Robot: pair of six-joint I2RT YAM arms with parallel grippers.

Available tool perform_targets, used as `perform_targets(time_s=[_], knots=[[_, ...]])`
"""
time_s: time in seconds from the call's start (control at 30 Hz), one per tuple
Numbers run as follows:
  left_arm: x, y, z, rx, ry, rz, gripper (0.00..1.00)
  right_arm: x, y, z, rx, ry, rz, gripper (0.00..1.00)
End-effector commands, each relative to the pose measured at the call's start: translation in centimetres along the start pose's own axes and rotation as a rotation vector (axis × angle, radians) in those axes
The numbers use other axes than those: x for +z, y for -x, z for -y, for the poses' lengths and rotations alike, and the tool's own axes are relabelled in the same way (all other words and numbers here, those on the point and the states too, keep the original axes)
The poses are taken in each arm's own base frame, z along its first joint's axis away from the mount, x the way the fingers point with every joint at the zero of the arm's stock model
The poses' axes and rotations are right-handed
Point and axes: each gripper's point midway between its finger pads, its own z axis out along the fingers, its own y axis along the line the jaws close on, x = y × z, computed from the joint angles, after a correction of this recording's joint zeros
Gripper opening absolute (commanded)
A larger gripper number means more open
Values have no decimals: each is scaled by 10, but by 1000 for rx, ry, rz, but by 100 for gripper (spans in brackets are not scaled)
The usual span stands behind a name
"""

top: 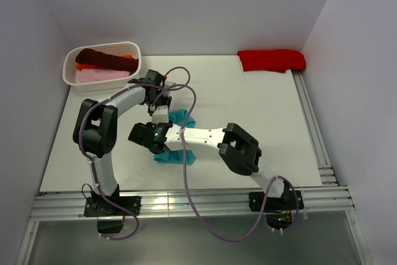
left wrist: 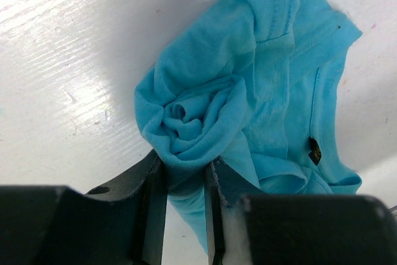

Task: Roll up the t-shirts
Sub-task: Roll the tshirt

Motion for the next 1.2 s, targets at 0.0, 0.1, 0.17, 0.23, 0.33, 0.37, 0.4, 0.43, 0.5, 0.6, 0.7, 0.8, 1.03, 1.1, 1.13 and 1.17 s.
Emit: perform_targets(time_s=[0.0,0.1,0.17,0.23,0.33,0.37,0.4,0.43,0.5,0.6,0.7,0.8,1.03,1.1,1.13,1.17], knots=[[3,12,3,13,11,26,24,-14,15,1,-29,-50,72,58],[3,12,4,12,11,27,24,-19,17,-3,-31,-54,96,57],[2,12,4,12,9,27,24,-24,17,-8,-38,-48,101,58],[2,12,5,15,9,26,24,-21,14,-10,-49,-52,96,58],[2,12,5,16,10,26,25,-17,11,-12,-64,-62,89,58],[2,11,6,16,11,25,25,-17,13,-14,-61,-60,90,58],[3,11,5,16,11,25,25,-13,8,-14,-64,-70,83,58],[2,12,6,16,9,25,25,-11,5,-13,-76,-81,79,58],[3,12,5,16,11,25,25,-6,1,-15,-82,-90,68,58],[3,12,5,15,12,22,25,0,-10,-11,-97,-111,42,58],[4,12,5,16,12,20,25,1,-19,-1,-94,-147,13,57],[5,11,4,18,14,16,28,2,-32,7,-96,-158,-24,53],[5,18,7,32,-9,20,45,6,-55,15,-55,-96,-61,34],[2,23,8,33,-38,28,54,-3,-46,0,8,3,-50,34],[-2,29,14,35,-79,39,57,1,-54,9,2,4,-59,33],[-6,33,12,27,-92,51,62,-7,-44,6,38,46,-47,33]])
